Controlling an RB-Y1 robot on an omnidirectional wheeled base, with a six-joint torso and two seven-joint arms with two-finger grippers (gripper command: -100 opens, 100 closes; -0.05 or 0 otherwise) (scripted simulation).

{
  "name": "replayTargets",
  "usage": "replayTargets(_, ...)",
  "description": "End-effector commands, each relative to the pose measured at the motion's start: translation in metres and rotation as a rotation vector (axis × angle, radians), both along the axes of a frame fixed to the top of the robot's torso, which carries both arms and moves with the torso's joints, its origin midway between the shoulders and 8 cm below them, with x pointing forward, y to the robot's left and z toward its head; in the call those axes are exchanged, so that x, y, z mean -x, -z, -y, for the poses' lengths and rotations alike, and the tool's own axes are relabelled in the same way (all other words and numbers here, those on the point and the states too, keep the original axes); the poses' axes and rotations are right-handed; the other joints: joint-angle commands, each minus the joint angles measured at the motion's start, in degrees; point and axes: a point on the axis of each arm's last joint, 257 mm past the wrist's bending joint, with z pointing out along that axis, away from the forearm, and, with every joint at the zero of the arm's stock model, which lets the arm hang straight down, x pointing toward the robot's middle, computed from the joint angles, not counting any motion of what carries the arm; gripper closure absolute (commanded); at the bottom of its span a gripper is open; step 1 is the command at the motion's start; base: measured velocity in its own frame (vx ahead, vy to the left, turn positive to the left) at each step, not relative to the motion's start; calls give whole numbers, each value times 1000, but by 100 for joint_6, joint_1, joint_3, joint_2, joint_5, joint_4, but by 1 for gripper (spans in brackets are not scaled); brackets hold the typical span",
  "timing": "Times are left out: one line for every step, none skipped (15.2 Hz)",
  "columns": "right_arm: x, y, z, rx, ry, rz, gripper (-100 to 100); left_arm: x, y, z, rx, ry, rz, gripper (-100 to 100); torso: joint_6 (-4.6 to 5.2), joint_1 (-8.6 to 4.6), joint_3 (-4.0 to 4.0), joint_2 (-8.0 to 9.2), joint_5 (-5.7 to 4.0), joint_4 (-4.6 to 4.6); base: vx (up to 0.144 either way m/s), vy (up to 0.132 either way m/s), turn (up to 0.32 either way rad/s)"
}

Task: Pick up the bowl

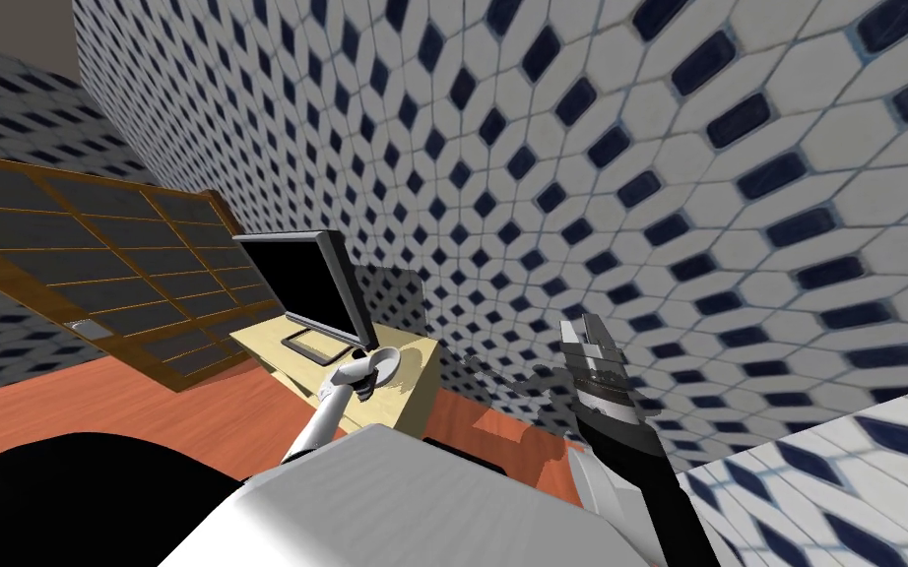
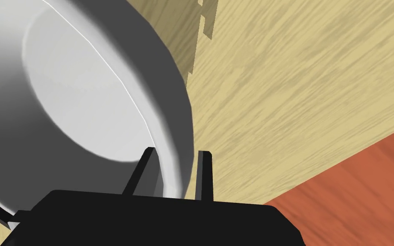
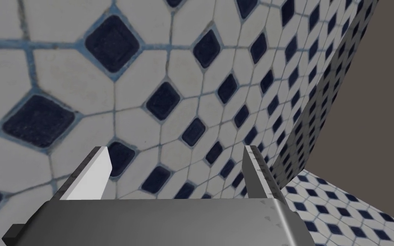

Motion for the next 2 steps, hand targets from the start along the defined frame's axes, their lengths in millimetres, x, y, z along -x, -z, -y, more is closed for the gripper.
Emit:
replayTargets(0,0,0,0,0,0,0,0,-9,-2,1,-2,-2,100,0,0,0,0,0,0,-19,-24,-13)
replayTargets(0,0,0,0,0,0,0,0,-3,-1,0,-1,0,100,0,-4,2,4,-1,1,-13,-15,-3)
